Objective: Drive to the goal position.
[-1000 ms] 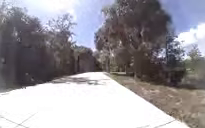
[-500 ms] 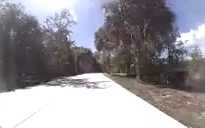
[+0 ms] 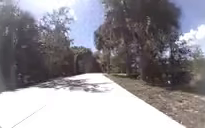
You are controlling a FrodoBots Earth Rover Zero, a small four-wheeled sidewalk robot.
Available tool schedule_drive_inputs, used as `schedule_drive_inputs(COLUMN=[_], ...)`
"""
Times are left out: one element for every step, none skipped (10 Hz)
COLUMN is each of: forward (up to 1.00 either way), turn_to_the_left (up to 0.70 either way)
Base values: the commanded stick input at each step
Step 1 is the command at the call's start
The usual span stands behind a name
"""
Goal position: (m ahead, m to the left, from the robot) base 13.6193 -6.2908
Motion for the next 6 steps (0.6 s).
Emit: schedule_drive_inputs(forward=[0.84, 0.84, 0.84, 0.84, 0.84, 0.84], turn_to_the_left=[0.00, 0.00, 0.00, 0.00, 0.00, 0.00])
